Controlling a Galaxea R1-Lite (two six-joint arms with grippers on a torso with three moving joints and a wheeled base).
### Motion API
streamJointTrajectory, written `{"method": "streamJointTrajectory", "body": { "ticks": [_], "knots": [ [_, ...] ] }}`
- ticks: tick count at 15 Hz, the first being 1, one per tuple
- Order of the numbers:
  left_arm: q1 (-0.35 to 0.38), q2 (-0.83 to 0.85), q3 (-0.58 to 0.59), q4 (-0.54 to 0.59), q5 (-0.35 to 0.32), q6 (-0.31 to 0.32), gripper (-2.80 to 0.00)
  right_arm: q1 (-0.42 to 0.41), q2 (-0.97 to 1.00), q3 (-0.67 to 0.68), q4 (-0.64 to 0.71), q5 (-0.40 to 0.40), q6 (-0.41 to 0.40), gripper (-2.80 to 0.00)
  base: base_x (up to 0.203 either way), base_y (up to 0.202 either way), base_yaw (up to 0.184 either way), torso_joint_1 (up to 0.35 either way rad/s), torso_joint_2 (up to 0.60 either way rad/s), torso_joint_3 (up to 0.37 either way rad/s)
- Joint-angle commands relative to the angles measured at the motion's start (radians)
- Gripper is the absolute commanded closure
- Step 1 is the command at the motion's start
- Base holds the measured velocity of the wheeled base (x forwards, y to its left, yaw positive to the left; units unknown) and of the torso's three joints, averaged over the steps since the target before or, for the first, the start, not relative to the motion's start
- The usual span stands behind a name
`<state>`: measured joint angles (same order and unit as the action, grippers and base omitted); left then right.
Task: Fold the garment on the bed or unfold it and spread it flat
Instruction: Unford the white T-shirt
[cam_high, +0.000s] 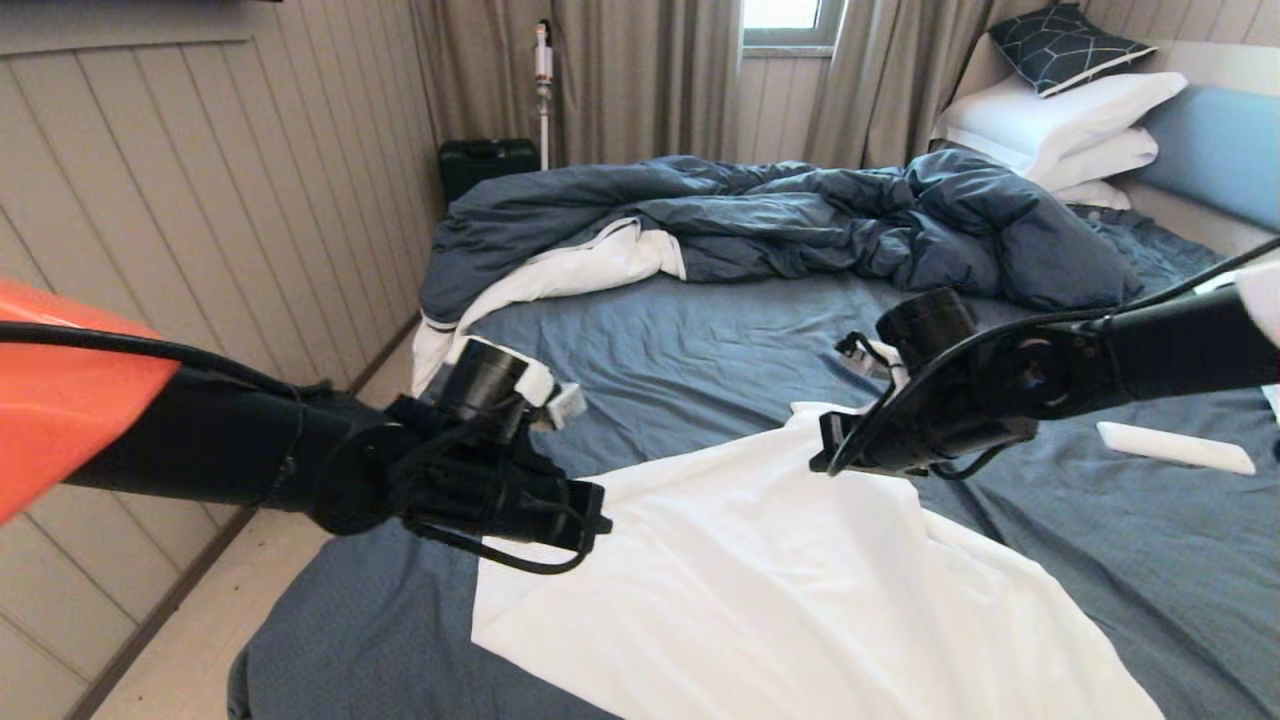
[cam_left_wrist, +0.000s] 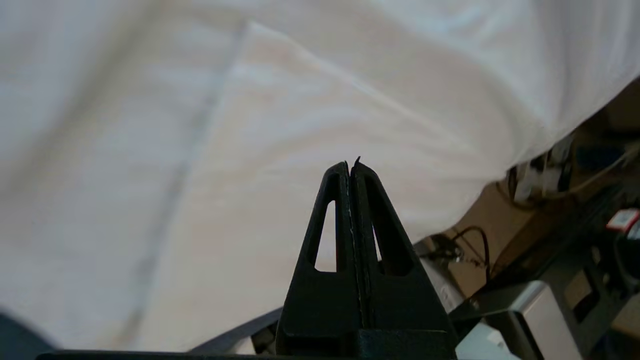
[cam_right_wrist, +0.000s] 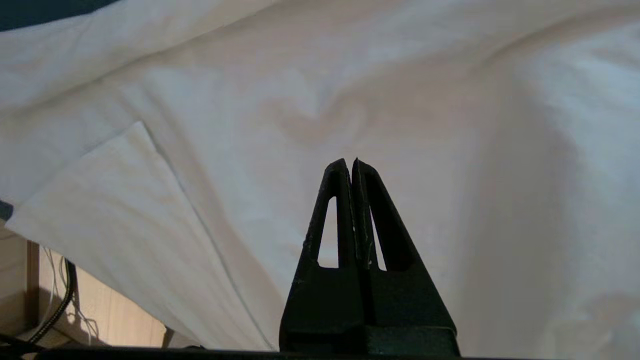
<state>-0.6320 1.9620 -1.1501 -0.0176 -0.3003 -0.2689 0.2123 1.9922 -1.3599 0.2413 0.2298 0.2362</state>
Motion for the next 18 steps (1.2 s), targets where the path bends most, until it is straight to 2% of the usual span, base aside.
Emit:
{"method": "streamJointTrajectory", "body": {
  "ticks": [1, 5, 7, 11, 15, 18],
  "knots": [
    [-0.057, 0.086, -0.036, 0.017, 0.014, -0.001, 0.00, 0.026, 0.058, -0.018, 0.003, 0.001, 0.002, 0.00, 0.000, 0.000, 0.000, 0.000, 0.00, 0.000],
    [-0.067, 0.201, -0.107, 0.023, 0.086, 0.063, 0.00, 0.048, 0.094, -0.039, 0.000, 0.000, 0.002, 0.00, 0.000, 0.000, 0.000, 0.000, 0.00, 0.000],
    [-0.020, 0.260, -0.178, 0.023, 0.136, 0.078, 0.00, 0.053, 0.104, -0.041, 0.000, 0.000, 0.002, 0.00, 0.000, 0.000, 0.000, 0.000, 0.00, 0.000],
    [0.062, 0.353, -0.272, 0.022, 0.163, 0.094, 0.00, 0.053, 0.114, -0.048, 0.000, 0.000, 0.002, 0.00, 0.000, 0.000, 0.000, 0.000, 0.00, 0.000],
    [0.094, 0.442, -0.351, 0.015, 0.210, 0.105, 0.00, 0.052, 0.112, -0.048, 0.000, 0.000, 0.003, 0.00, 0.000, 0.000, 0.000, 0.000, 0.00, 0.000],
    [0.145, 0.475, -0.461, 0.023, 0.245, 0.104, 0.00, 0.052, 0.109, -0.045, 0.000, 0.000, 0.003, 0.00, 0.000, 0.000, 0.000, 0.000, 0.00, 0.000]
  ]
}}
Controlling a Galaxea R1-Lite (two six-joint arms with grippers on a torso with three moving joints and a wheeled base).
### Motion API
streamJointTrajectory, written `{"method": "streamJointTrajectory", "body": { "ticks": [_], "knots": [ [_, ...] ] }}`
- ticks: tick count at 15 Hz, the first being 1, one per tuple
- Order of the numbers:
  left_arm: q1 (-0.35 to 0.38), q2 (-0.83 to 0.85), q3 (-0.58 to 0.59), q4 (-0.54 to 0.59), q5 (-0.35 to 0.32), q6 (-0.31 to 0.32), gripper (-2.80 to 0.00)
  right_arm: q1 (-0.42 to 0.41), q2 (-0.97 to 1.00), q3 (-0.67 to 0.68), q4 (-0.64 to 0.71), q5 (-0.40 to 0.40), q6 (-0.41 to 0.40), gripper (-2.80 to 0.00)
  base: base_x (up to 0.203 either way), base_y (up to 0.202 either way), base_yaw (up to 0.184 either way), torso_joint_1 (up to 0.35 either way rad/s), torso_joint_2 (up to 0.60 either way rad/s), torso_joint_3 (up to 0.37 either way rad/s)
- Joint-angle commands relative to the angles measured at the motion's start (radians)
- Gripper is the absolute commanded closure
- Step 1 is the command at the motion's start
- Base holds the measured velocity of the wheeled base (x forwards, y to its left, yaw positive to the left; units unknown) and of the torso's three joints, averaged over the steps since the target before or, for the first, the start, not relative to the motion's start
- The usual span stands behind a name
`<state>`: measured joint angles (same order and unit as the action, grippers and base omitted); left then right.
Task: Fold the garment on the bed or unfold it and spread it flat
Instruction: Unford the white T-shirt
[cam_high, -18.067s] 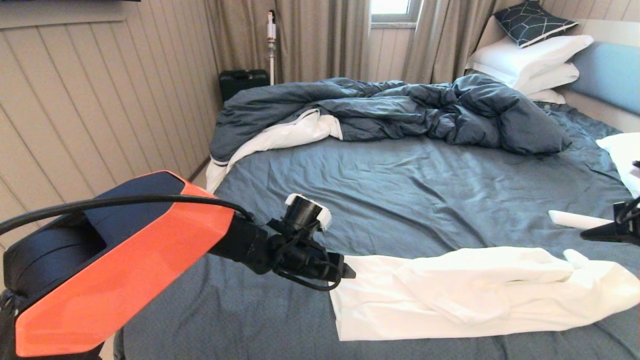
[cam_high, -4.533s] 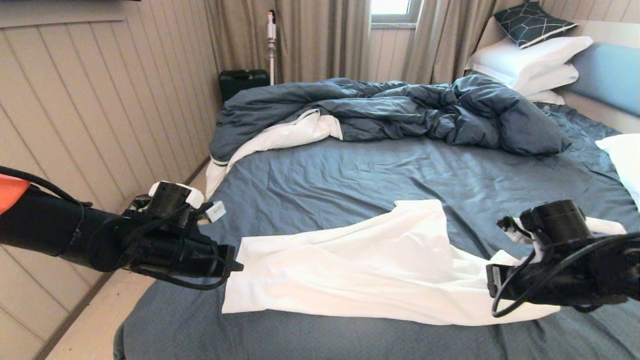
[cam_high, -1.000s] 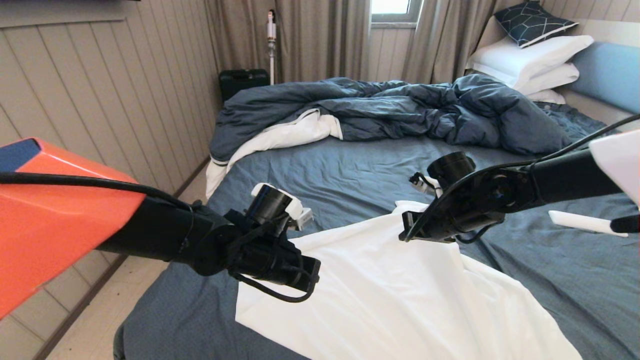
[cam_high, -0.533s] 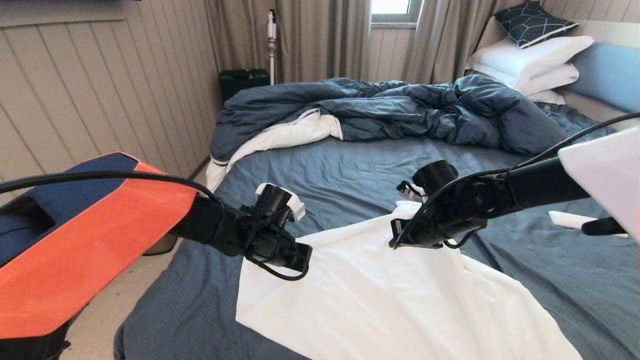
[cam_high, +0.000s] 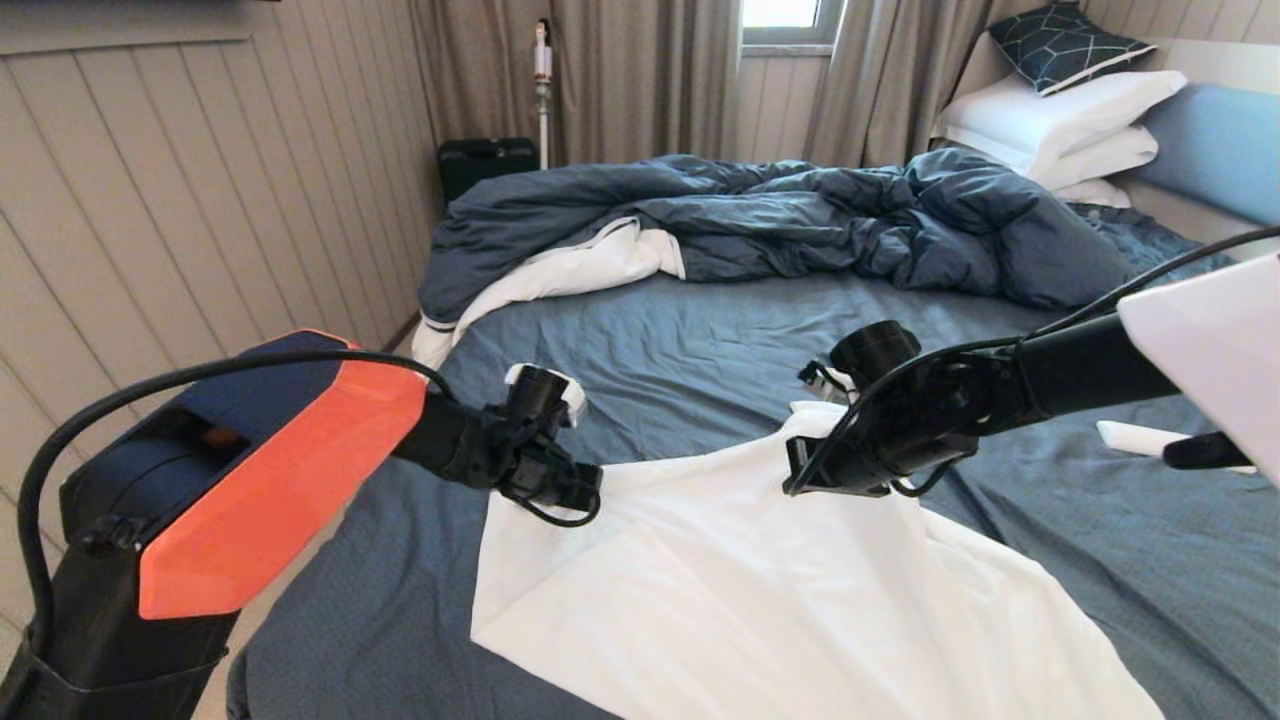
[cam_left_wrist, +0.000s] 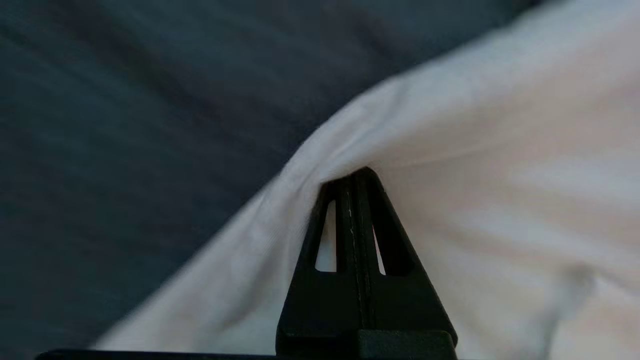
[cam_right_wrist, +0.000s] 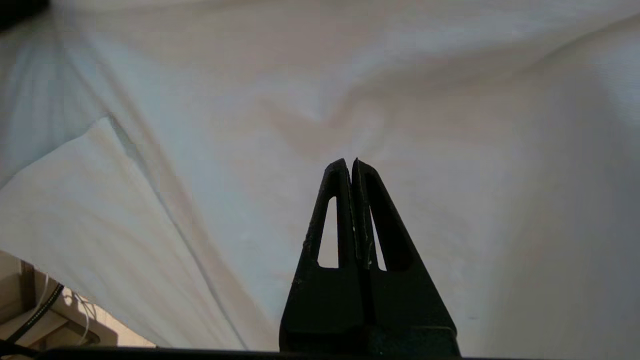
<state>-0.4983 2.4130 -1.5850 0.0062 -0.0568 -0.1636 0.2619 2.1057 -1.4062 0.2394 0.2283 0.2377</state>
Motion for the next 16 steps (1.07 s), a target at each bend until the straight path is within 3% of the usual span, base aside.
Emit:
{"method": "streamJointTrajectory", "body": {
  "ticks": [1, 6, 8, 13, 16],
  "knots": [
    [0.032, 0.020, -0.059, 0.005, 0.005, -0.001, 0.00, 0.003, -0.004, 0.003, 0.001, 0.002, 0.002, 0.00, 0.000, 0.000, 0.000, 0.000, 0.00, 0.000],
    [0.096, 0.050, -0.257, 0.095, 0.014, 0.018, 0.00, 0.002, -0.003, 0.006, 0.001, 0.000, 0.002, 0.00, 0.000, 0.000, 0.000, 0.000, 0.00, 0.000],
    [0.099, 0.038, -0.274, 0.097, 0.034, 0.022, 0.00, 0.002, -0.003, 0.006, 0.000, 0.000, 0.002, 0.00, 0.000, 0.000, 0.000, 0.000, 0.00, 0.000],
    [0.094, -0.046, -0.235, 0.106, 0.034, -0.011, 0.00, 0.002, -0.009, 0.007, 0.001, 0.000, 0.000, 0.00, 0.000, 0.000, 0.000, 0.000, 0.00, 0.000],
    [0.021, -0.120, -0.041, 0.099, 0.034, -0.027, 0.00, 0.002, -0.010, 0.003, 0.001, 0.000, 0.000, 0.00, 0.000, 0.000, 0.000, 0.000, 0.00, 0.000]
  ]
}}
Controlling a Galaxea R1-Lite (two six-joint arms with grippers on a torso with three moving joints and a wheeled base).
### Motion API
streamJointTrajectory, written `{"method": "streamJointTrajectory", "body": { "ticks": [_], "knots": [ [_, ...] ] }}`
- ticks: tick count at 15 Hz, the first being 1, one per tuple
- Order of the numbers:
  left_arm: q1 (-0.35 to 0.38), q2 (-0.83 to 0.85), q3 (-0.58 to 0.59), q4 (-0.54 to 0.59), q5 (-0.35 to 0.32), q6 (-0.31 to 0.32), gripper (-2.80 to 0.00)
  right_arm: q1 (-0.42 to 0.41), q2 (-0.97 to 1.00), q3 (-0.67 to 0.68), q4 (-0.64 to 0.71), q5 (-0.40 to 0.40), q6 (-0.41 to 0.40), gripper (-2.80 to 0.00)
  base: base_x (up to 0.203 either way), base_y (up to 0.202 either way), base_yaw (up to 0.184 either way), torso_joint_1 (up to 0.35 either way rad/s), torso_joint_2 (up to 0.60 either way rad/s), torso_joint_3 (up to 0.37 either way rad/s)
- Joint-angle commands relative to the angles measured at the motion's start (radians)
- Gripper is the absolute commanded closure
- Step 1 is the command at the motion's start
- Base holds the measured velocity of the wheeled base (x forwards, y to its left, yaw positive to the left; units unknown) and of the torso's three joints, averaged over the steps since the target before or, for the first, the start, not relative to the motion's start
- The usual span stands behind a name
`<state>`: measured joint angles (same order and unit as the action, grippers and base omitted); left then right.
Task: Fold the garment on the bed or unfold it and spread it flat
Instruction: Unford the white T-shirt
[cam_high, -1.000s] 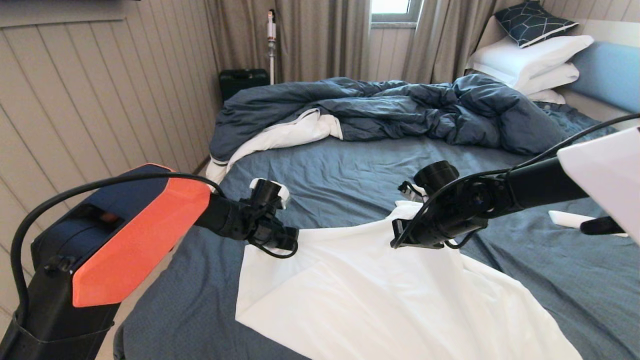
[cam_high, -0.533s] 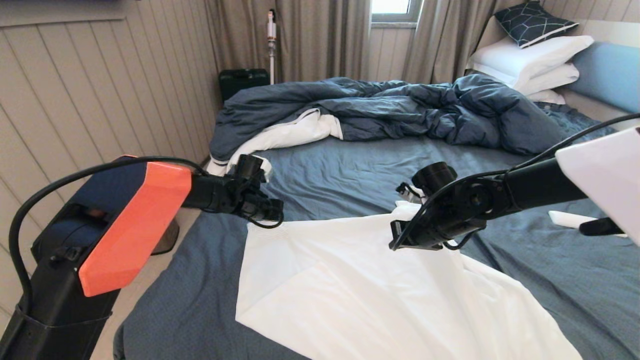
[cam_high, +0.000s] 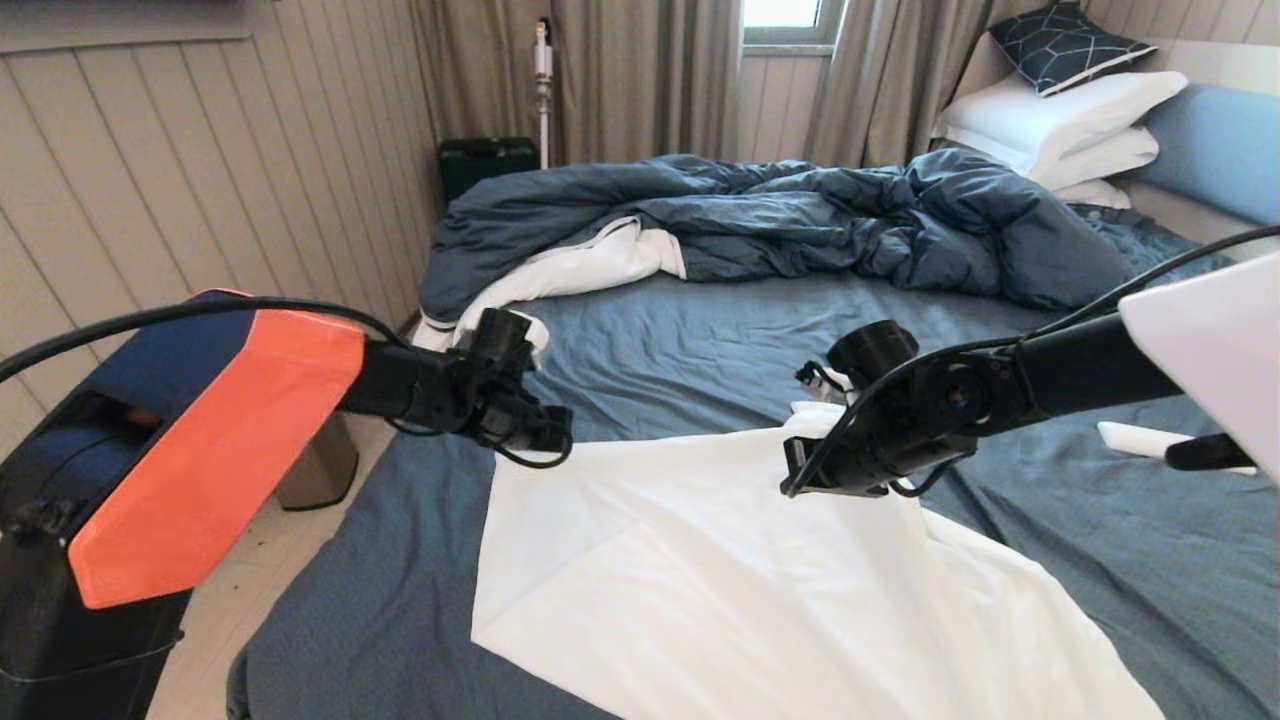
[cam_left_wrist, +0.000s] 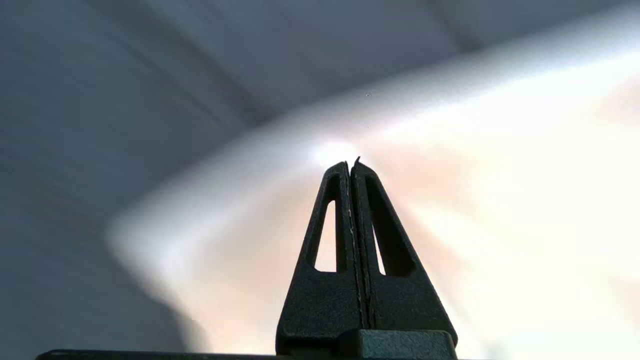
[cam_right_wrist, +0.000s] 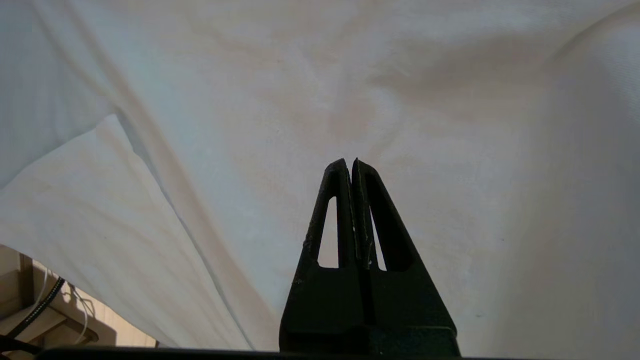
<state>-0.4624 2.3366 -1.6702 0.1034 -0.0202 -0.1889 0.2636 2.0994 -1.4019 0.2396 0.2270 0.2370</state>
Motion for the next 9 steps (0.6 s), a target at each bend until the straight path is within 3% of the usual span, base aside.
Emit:
{"method": "streamJointTrajectory", "body": {
  "ticks": [1, 2, 4, 5, 6, 9],
  "knots": [
    [-0.072, -0.064, 0.110, -0.014, 0.016, -0.005, 0.00, 0.000, -0.004, -0.003, 0.001, 0.001, 0.001, 0.00, 0.000, 0.000, 0.000, 0.000, 0.00, 0.000],
    [-0.121, -0.070, 0.148, -0.037, 0.084, -0.012, 0.00, -0.003, -0.005, -0.006, 0.001, -0.002, 0.001, 0.00, 0.000, 0.000, 0.000, 0.000, 0.00, 0.000],
    [-0.232, -0.070, 0.203, -0.086, 0.295, -0.028, 0.00, -0.011, -0.006, -0.012, 0.001, -0.008, 0.001, 0.00, 0.000, 0.000, 0.000, 0.000, 0.00, 0.000],
    [-0.270, -0.077, 0.217, -0.099, 0.320, -0.032, 0.00, -0.012, -0.010, -0.018, 0.003, -0.008, 0.001, 0.00, 0.000, 0.000, 0.000, 0.000, 0.00, 0.000],
    [-0.297, -0.084, 0.218, -0.099, 0.336, -0.035, -2.80, -0.014, -0.013, -0.019, 0.003, -0.008, -0.001, 0.00, 0.000, 0.000, 0.000, 0.000, 0.00, 0.000],
    [-0.342, -0.098, 0.233, -0.067, 0.346, -0.062, -2.80, -0.012, -0.027, -0.017, 0.004, -0.008, -0.001, 0.00, 0.000, 0.000, 0.000, 0.000, 0.00, 0.000]
  ]
}}
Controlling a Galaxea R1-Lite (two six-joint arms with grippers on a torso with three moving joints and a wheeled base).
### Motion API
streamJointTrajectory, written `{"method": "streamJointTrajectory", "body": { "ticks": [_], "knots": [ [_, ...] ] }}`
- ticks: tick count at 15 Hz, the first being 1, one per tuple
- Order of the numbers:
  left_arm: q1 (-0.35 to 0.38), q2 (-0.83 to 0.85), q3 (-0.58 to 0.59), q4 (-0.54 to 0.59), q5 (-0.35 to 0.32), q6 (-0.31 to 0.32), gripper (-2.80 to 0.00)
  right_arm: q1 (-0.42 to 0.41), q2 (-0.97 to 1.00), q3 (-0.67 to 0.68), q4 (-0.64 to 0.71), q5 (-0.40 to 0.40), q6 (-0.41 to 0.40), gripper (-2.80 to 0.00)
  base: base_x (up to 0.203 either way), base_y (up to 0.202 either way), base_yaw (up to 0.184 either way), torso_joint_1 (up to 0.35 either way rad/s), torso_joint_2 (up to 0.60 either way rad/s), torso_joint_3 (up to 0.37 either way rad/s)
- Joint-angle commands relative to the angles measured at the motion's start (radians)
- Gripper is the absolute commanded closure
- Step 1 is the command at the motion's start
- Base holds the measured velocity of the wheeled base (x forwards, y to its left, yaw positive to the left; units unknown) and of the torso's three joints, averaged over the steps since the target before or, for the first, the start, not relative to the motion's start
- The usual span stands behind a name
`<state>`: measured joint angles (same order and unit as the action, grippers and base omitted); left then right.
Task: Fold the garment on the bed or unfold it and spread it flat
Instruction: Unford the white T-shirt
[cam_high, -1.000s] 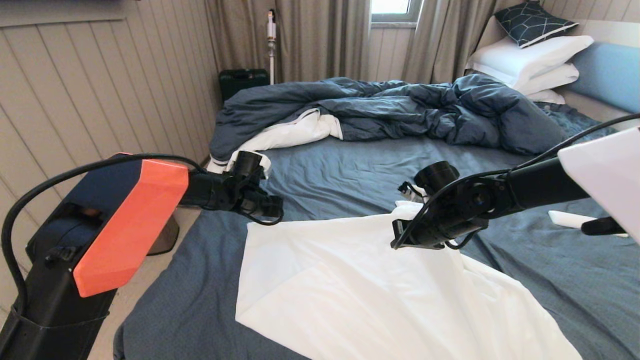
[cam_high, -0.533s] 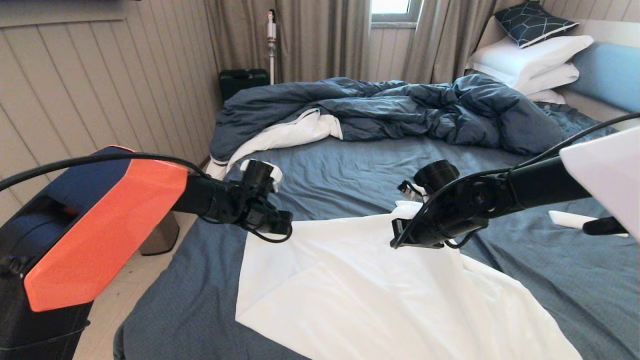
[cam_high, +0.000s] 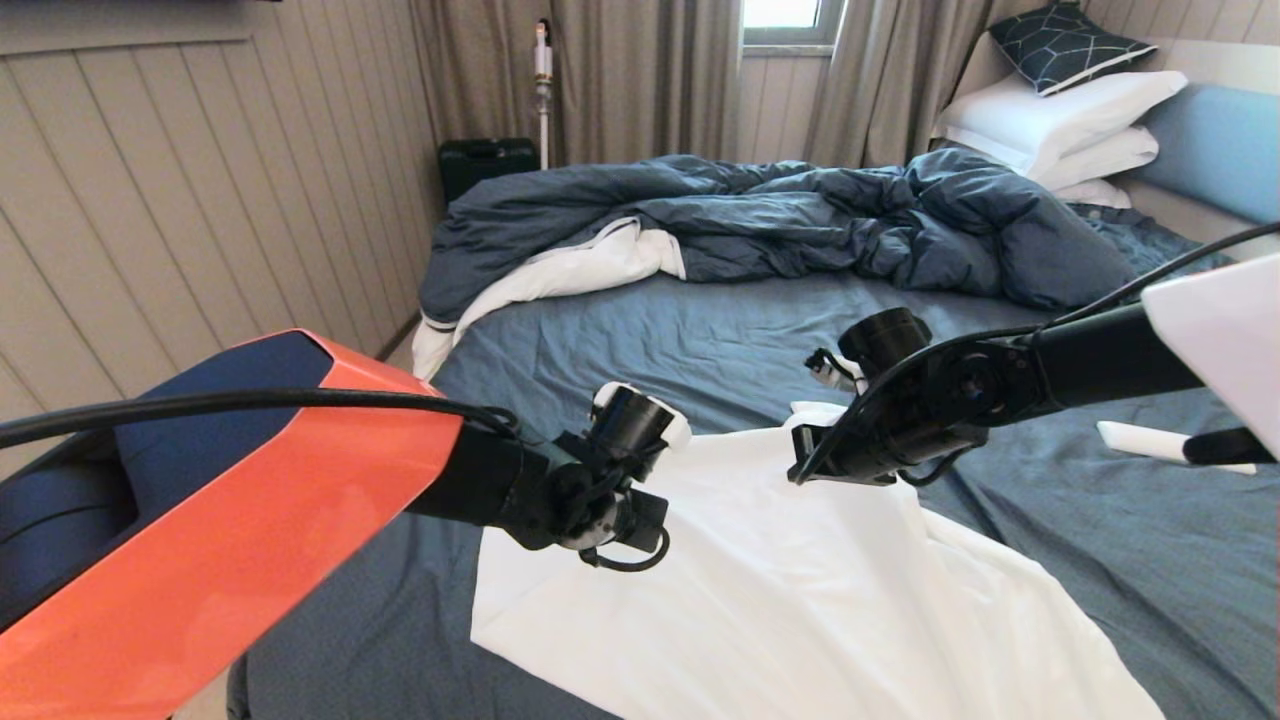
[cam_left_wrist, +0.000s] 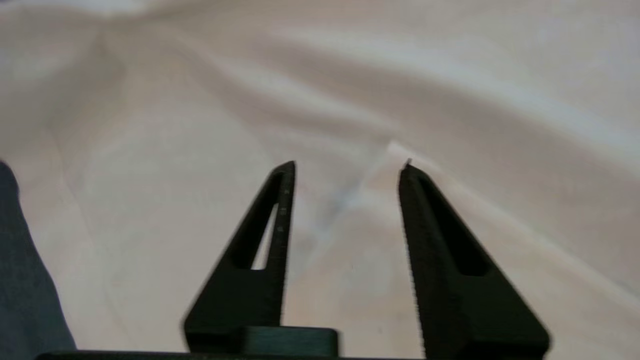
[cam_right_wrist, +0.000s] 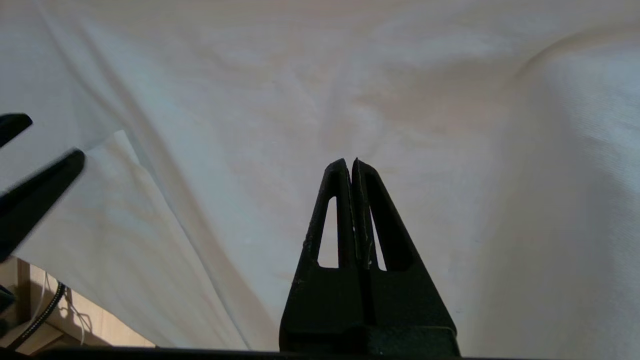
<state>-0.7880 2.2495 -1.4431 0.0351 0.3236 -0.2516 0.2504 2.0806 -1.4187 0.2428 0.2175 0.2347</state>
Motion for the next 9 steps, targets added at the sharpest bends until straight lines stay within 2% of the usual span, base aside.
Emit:
{"method": "streamJointTrajectory", "body": {
  "ticks": [1, 4, 9],
  "knots": [
    [-0.028, -0.011, 0.019, 0.021, 0.003, -0.016, -2.80, 0.003, -0.011, 0.000, 0.001, 0.002, 0.002, 0.00, 0.000, 0.000, 0.000, 0.000, 0.00, 0.000],
    [-0.048, 0.003, 0.040, 0.034, 0.009, -0.020, -2.80, 0.004, -0.016, 0.001, 0.001, 0.002, 0.002, 0.00, 0.000, 0.000, 0.000, 0.000, 0.00, 0.000],
    [-0.048, 0.043, -0.020, 0.037, 0.009, -0.017, -2.80, 0.003, -0.007, 0.000, -0.002, 0.002, 0.002, 0.00, 0.000, 0.000, 0.000, 0.000, 0.00, 0.000]
  ]
}}
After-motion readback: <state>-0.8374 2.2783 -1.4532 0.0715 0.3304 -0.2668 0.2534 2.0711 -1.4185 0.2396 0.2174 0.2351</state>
